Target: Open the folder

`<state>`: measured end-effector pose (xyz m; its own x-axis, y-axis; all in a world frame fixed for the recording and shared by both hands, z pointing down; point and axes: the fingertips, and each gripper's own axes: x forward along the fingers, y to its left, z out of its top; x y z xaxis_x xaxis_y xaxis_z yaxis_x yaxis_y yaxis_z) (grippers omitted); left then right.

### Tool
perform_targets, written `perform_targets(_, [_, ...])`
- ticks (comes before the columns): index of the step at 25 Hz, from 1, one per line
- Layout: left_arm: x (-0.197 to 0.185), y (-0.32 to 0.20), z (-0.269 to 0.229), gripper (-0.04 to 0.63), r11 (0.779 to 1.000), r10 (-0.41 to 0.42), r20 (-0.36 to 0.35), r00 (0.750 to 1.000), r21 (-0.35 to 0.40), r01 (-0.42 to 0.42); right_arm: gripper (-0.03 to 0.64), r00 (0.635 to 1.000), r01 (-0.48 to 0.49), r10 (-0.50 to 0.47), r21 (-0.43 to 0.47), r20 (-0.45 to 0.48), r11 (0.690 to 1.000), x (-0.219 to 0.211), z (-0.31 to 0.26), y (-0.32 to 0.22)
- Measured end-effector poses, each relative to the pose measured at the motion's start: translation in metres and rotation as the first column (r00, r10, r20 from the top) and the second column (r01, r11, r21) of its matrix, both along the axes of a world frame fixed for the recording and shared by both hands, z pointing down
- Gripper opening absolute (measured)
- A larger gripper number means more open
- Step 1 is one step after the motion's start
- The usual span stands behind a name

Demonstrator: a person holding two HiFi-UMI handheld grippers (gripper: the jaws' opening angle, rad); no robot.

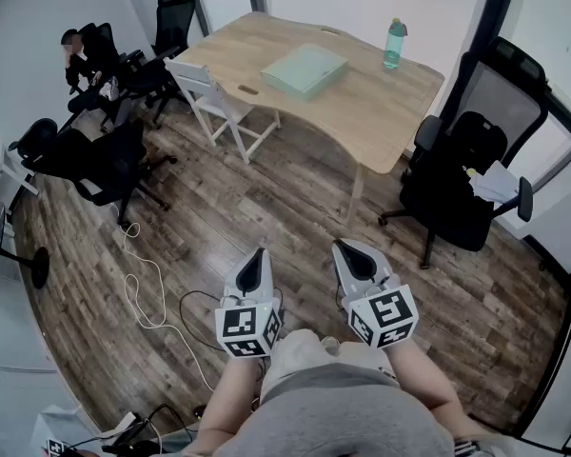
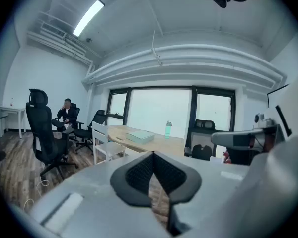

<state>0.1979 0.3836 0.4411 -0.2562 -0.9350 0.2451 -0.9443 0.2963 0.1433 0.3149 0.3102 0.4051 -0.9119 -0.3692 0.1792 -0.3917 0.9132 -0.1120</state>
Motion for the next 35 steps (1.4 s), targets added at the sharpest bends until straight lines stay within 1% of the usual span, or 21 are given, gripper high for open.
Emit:
perform_targets(4, [0.015, -0.001, -0.014, 0.002, 0.999, 0.051, 0.039, 0.998, 0.012, -0.052, -0.003, 0.999, -0.020, 0.020, -0.011, 0.048, 1.000, 0.010, -0.009, 0.007])
perform_targets(10, [0.045, 0.014, -0.015, 0.002, 0.994, 0.112, 0.029, 0.993, 0.003, -0.112, -0.003, 0.998, -0.020, 0.021, -0.013, 0.051, 1.000, 0.018, -0.007, 0.028])
perform_targets(13, [0.046, 0.024, -0.020, 0.002, 0.994, 0.105, 0.025, 0.994, 0.019, -0.106, -0.003, 0.998, -0.013, 0.014, -0.016, 0.054, 1.000, 0.015, -0.007, 0.039])
perform_targets(18, [0.043, 0.038, -0.023, 0.002, 0.996, 0.088, 0.029, 0.996, 0.023, -0.089, -0.003, 0.998, 0.015, -0.013, -0.029, 0.054, 0.999, 0.014, -0.005, 0.054])
perform_targets(22, [0.048, 0.040, -0.019, 0.002, 0.997, 0.078, 0.008, 0.997, 0.027, -0.078, -0.002, 0.997, 0.044, -0.043, -0.025, 0.062, 0.999, 0.018, -0.006, 0.060])
perform_targets(28, [0.062, 0.033, -0.014, 0.002, 0.998, 0.061, -0.007, 0.998, 0.032, -0.060, -0.002, 0.998, 0.054, -0.053, -0.019, 0.046, 0.998, 0.032, -0.002, 0.055])
perform_targets(35, [0.074, 0.029, -0.009, 0.002, 0.999, 0.043, -0.028, 0.999, 0.028, -0.042, -0.002, 0.996, 0.071, -0.069, -0.037, 0.055, 0.997, 0.041, 0.000, 0.046])
